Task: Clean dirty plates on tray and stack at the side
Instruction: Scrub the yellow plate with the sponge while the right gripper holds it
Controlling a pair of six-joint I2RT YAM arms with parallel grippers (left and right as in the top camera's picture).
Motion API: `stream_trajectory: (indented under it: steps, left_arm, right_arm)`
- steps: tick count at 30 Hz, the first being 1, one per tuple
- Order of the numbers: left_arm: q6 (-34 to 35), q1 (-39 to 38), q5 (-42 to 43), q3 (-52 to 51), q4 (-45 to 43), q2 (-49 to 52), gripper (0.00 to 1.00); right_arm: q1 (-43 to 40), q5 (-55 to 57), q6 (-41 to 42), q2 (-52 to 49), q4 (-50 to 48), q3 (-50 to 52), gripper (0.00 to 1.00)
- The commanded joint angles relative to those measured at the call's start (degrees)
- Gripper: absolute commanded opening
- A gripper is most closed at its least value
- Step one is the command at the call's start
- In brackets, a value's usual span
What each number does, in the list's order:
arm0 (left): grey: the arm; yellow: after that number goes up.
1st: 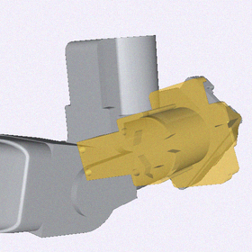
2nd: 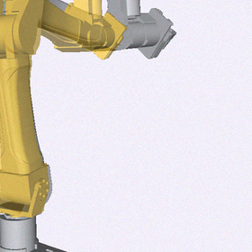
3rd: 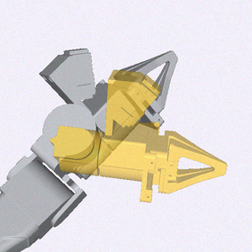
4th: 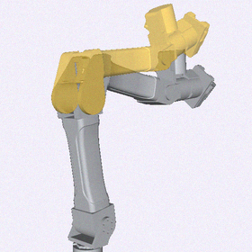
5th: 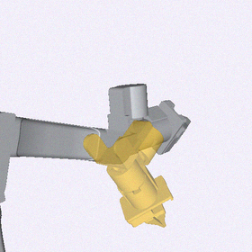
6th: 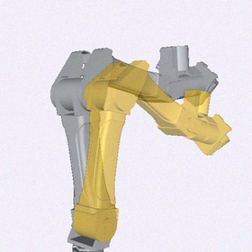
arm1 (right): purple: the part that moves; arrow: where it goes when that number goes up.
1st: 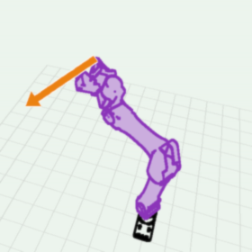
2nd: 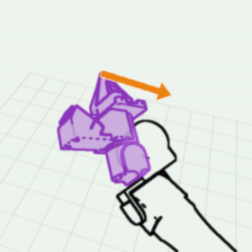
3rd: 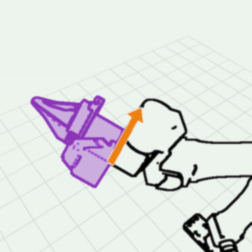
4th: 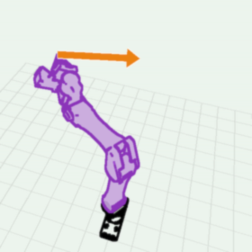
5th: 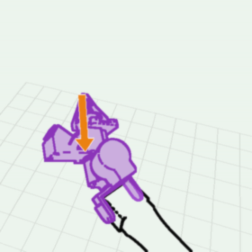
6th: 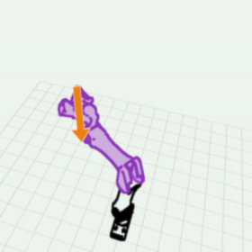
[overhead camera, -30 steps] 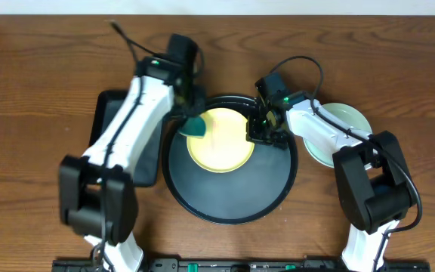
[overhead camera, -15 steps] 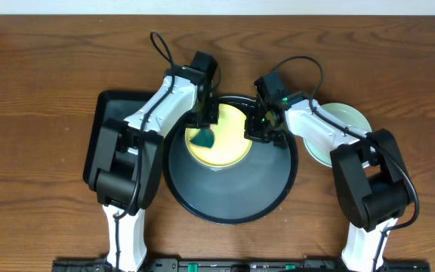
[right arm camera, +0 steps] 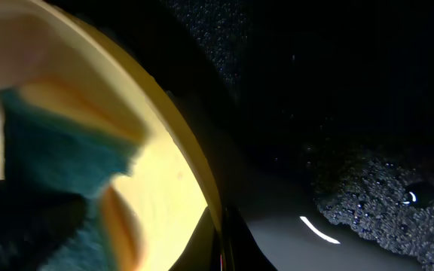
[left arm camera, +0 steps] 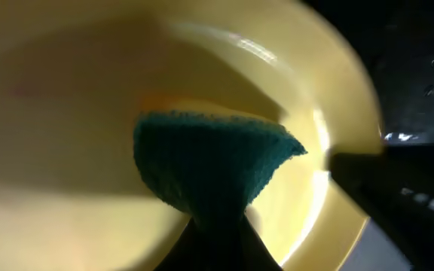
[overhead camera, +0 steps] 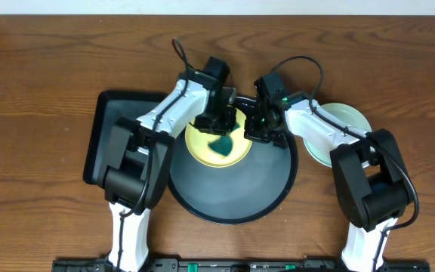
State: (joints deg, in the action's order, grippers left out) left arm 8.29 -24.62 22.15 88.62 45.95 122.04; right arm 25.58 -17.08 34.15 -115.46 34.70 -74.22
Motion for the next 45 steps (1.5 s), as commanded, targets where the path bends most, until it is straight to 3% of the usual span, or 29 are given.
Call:
stream_trajectory:
  steps: [1, 5, 7, 9, 13, 16, 23, 27, 32, 36, 39, 42, 45]
  left_arm:
    - [8.2, 0.0, -7.4, -0.4, -3.8, 1.9, 0.08]
    - [22.1, 0.7, -28.7, -0.4, -6.8, 1.9, 0.07]
    - [25.6, 0.8, -35.6, -0.4, -6.6, 1.9, 0.07]
    - [26.4, 0.8, -39.3, -0.4, -5.6, 1.9, 0.08]
    - [26.3, 0.5, -38.8, -0.4, -0.5, 1.9, 0.07]
    - [22.4, 0.3, -32.9, -0.4, 4.6, 1.9, 0.07]
    - [-0.5, 0.3, -1.4, -0.4, 9.3, 1.9, 0.08]
    - [-1.6, 0.3, 5.5, -0.4, 7.6, 1.9, 0.08]
    - [1.9, 0.3, 5.3, -0.4, 1.5, 1.9, 0.08]
    - [9.4, 0.3, -4.3, -0.4, -4.2, 1.9, 0.07]
    - [17.7, 0.3, -17.8, -0.4, -4.9, 1.9, 0.07]
    - [30.4, 0.3, -35.6, -0.4, -0.3, 1.9, 0.08]
    - [32.3, 0.3, -37.9, -0.4, 2.7, 1.9, 0.07]
  right_arm:
    - [0.0, 1.0, 1.2, -1.9, -0.3, -0.6, 0.01]
    - [0.0, 1.0, 1.1, -1.9, -0.2, -0.6, 0.01]
    - [0.0, 1.0, 1.1, -1.9, -0.2, -0.6, 0.01]
    - [0.0, 1.0, 1.1, -1.9, -0.2, -0.6, 0.01]
    - [0.0, 1.0, 1.1, -1.9, -0.2, -0.6, 0.01]
    - [0.0, 1.0, 1.1, -1.9, -0.2, -0.6, 0.01]
    - [0.0, 1.0, 1.1, -1.9, -0.2, -0.6, 0.01]
    - [0.0, 1.0, 1.1, -1.9, -0.2, -0.6, 0.01]
    - [0.0, 1.0, 1.1, -1.9, -0.2, -0.6, 0.01]
    - [0.0, 1.0, 1.1, -1.9, -0.2, -0.6, 0.01]
    - [0.0, 1.0, 1.1, -1.9, -0.2, -0.6, 0.01]
    - [0.0, 1.0, 1.0, -1.9, -0.2, -0.6, 0.01]
    - [0.0, 1.0, 0.9, -1.9, -0.2, -0.6, 0.01]
